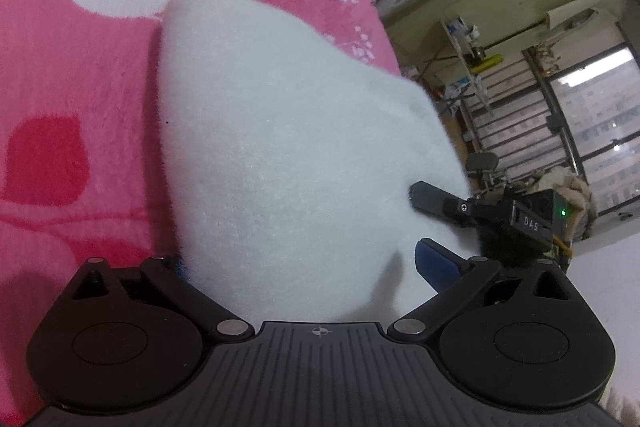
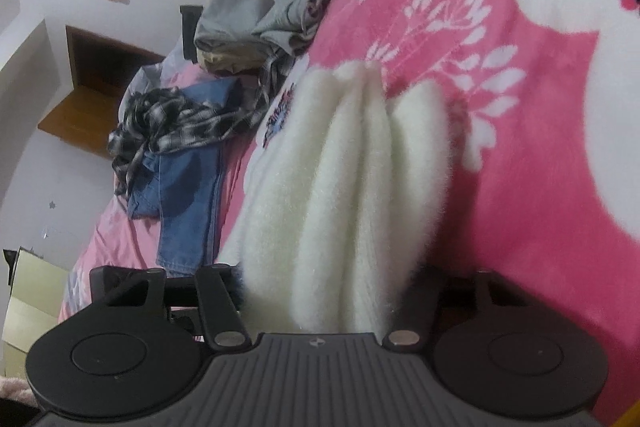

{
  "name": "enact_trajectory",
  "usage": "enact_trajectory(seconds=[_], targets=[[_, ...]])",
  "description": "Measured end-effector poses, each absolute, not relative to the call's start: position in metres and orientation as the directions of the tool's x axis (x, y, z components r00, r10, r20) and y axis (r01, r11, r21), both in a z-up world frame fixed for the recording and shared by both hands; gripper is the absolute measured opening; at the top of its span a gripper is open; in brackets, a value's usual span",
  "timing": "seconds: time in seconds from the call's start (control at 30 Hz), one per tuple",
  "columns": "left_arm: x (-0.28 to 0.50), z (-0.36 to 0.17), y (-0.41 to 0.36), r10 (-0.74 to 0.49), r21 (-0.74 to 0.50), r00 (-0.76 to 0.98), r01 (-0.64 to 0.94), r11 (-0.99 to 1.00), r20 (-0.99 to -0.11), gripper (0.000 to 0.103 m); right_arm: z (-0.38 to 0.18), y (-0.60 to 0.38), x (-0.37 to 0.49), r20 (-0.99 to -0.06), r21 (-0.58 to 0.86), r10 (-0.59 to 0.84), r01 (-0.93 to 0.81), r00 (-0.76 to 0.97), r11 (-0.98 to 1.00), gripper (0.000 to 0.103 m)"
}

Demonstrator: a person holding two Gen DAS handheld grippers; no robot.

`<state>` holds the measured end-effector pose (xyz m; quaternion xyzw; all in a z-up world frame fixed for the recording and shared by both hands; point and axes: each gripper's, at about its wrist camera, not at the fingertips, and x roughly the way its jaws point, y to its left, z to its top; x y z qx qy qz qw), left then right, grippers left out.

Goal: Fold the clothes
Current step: 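Lift the folded sweater with both tools and tilt it on edge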

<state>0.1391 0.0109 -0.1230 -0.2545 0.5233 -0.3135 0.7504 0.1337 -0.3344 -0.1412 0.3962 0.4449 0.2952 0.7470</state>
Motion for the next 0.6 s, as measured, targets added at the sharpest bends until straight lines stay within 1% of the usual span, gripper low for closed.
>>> enact_trajectory(seconds=[0.33, 0.6], targets=[[0.133, -0.104, 0.008, -0.731, -0.701, 0.287, 0.218, 0.679, -0.619, 0.099, -0.102, -0.320, 0.120, -0.448, 0.806, 0.762, -0.157, 0.467, 0.570, 0.058], [0.136, -0.086, 0.004, -0.736, -0.705, 0.324, 0.230, 0.671, -0.595, 0.099, -0.077, -0.313, 0.114, -0.427, 0.798, 0.752, -0.182, 0.502, 0.575, 0.058]])
